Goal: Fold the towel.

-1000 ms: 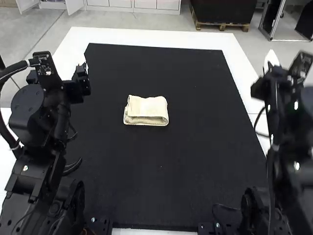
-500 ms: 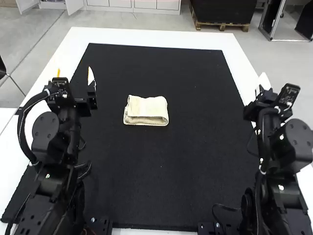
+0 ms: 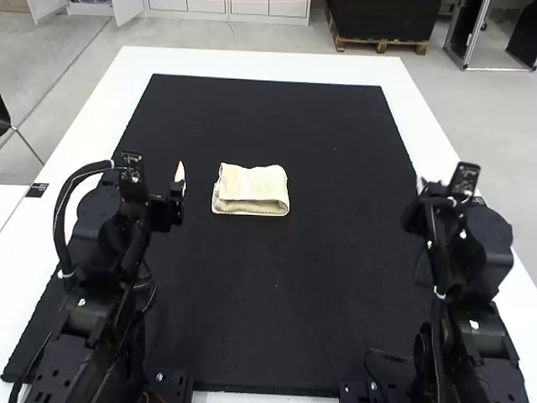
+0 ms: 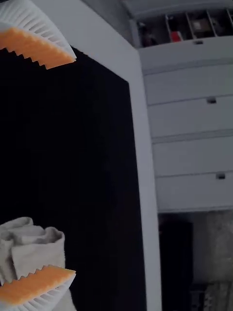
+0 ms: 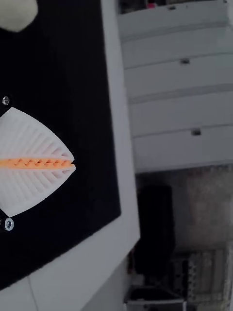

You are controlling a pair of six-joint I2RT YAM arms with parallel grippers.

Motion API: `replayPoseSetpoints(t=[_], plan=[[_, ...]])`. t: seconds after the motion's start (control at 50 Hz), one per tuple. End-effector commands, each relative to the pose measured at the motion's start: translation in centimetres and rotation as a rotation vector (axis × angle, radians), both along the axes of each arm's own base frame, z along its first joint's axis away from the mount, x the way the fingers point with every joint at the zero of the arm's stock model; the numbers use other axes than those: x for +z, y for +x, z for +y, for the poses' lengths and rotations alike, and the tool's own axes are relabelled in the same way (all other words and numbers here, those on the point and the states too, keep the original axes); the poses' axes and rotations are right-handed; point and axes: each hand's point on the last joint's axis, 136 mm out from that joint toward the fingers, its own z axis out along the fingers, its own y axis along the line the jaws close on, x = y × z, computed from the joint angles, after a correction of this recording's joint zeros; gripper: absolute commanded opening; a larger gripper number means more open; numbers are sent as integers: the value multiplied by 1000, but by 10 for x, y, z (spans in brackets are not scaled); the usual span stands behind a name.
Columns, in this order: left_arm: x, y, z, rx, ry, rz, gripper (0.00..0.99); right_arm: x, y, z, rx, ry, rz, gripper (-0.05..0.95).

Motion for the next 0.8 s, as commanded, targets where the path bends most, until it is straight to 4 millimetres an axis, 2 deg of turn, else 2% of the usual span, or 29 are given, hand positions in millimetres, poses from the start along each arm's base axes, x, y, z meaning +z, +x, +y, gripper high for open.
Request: replayPoseSetpoints(t=[0.0,0.14,0.18,0.22,0.28,0.32,0.38,0.78], plan=[[-1,0,-1,-9,-11,0,959,-16,0,7,47,-47,60,20],[-9,0,0,-4,-11,30,957,-49,-1,6,41,-52,192,164],[-8,0,1,-3,-11,29,957,-48,-1,4,31,-47,190,177],[-9,0,1,-3,-15,33,957,-48,-1,1,19,-46,191,241],[-10,0,2,1,-23,36,957,-49,-1,-3,4,-43,193,441],[-11,0,2,5,-23,38,957,-49,-1,-5,-5,-44,193,610],[-11,0,3,6,-23,38,957,-48,-1,-7,-16,-44,192,916],[-9,0,3,6,-21,33,959,-46,-1,-9,-24,-57,182,920]])
